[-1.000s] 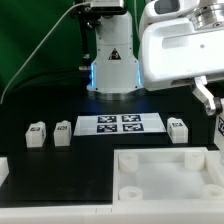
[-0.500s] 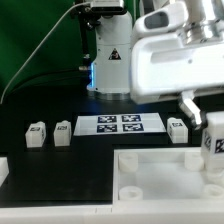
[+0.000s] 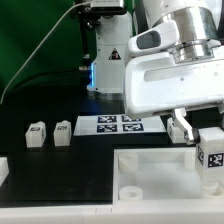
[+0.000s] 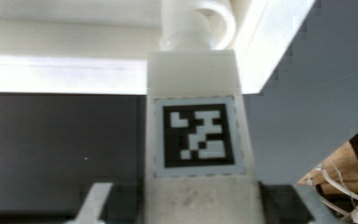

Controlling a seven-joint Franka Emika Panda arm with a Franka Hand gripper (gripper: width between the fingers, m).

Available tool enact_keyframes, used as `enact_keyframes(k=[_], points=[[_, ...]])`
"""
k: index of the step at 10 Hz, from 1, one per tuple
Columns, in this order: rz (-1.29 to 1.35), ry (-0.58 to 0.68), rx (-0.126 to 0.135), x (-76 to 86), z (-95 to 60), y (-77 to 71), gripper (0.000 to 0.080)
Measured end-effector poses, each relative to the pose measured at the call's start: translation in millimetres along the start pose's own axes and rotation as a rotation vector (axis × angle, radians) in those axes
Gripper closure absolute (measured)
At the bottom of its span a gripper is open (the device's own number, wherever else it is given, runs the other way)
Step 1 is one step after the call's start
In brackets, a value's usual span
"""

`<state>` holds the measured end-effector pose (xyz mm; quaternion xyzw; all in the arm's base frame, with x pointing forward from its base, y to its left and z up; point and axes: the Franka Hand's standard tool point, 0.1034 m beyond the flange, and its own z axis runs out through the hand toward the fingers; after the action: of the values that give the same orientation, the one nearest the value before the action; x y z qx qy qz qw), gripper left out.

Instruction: Assemble one leg

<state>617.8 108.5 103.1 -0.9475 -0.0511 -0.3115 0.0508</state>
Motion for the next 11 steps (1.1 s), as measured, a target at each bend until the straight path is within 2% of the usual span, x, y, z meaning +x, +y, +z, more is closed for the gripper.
enact_keyframes(k=[2, 4, 6, 8, 9, 10, 11], points=[[-0.005, -0.012, 0.006, -4.5, 2.9, -6.2, 0.0506], [-0.003, -0.028, 0.004, -13.8, 10.3, -3.3, 0.0506], [-0.002, -0.003, 0.001, -13.1, 11.3, -3.7, 0.0506], [0.039, 0.011, -0.016, -14.1, 11.2, -5.0, 0.0506], [0.071, 0.008, -0.034, -15.7, 10.5, -5.3, 0.0506], [0.065, -0.015, -0.035, -15.6, 10.7, -4.8, 0.0506], [0.067, -0.04, -0.032, -19.2, 12.5, -4.8, 0.0429]])
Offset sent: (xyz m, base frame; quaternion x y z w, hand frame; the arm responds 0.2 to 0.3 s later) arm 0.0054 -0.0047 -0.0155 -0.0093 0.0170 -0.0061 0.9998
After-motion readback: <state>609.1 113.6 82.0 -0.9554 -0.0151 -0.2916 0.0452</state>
